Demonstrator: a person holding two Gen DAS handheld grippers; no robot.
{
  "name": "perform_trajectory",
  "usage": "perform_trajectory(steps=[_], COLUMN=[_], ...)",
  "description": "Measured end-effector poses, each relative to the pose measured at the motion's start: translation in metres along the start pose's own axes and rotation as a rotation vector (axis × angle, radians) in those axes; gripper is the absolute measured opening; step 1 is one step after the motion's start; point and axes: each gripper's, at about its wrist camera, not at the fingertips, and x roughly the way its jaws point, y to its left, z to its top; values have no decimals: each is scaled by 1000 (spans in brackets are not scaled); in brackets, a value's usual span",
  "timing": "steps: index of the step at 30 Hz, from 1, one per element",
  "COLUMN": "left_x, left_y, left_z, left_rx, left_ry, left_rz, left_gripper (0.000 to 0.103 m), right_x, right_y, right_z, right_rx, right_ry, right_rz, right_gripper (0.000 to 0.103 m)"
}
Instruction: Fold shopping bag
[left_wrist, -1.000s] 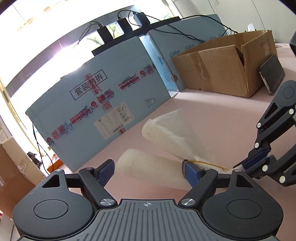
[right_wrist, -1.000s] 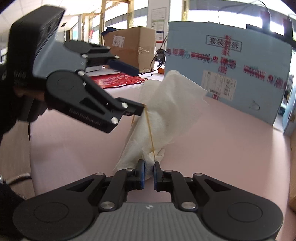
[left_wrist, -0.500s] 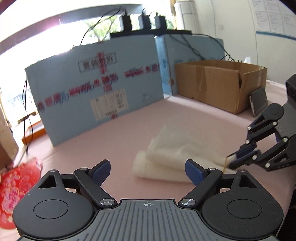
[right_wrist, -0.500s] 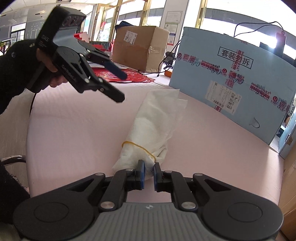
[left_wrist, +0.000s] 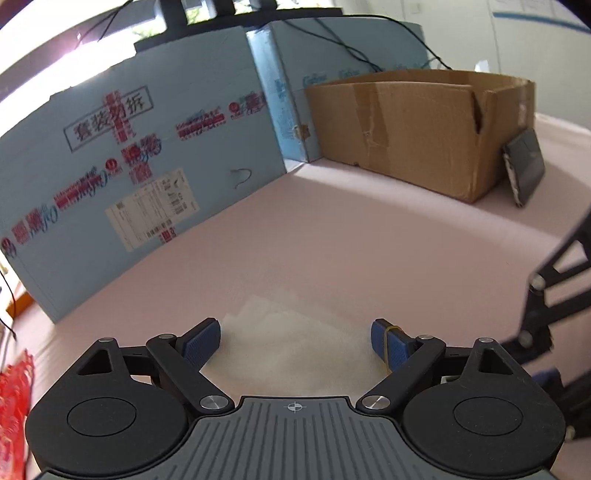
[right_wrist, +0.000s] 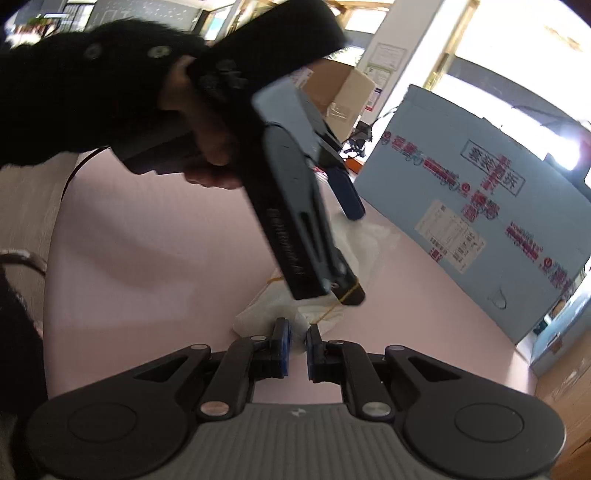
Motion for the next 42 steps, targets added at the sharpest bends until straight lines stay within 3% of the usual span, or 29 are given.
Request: perform_trajectory(steps=[3, 6, 11, 15, 18, 22, 24, 26, 32, 38, 42], left_x=[18, 22, -8, -26, -41, -68, -77, -77, -50, -47, -50], left_y=[12, 21, 40, 58, 54, 59, 53, 29, -52, -67, -70], left_z=[1, -10, -27, -35, -37, -36, -31, -24, -35, -38, -42], left_rx=[-66, -53, 11, 8, 42, -7, -48, -27, 127, 96, 121], left_ry=[12, 5, -109, -109, -149, -293, -331, -311, -101, -89, -70], left_rz=[42, 14, -159, -254, -295, -341, -295, -224, 93, 254, 371], left_gripper=[91, 92, 92, 92, 92, 94, 96, 96, 96, 97, 98], right_x=[-2, -4, -9, 2, 12, 19, 24, 28, 28, 29, 31], right_y=[15, 8, -57, -98, -116, -123, -127, -132, -128, -121, -111], right_z=[-2, -5, -23, -42, -55, -61, -65, -69, -66, -53, -39], right_rx=[-164, -137, 392, 752, 930, 1028, 1088, 1149, 1177, 1131, 1048], right_ry=[-19, -21, 19, 40, 44, 59, 66, 74, 66, 51, 54], right_rz=[-36, -23, 129, 288, 363, 385, 399, 413, 370, 294, 204], right_gripper=[10, 10, 10, 10, 11, 11, 11, 11, 12, 25, 19])
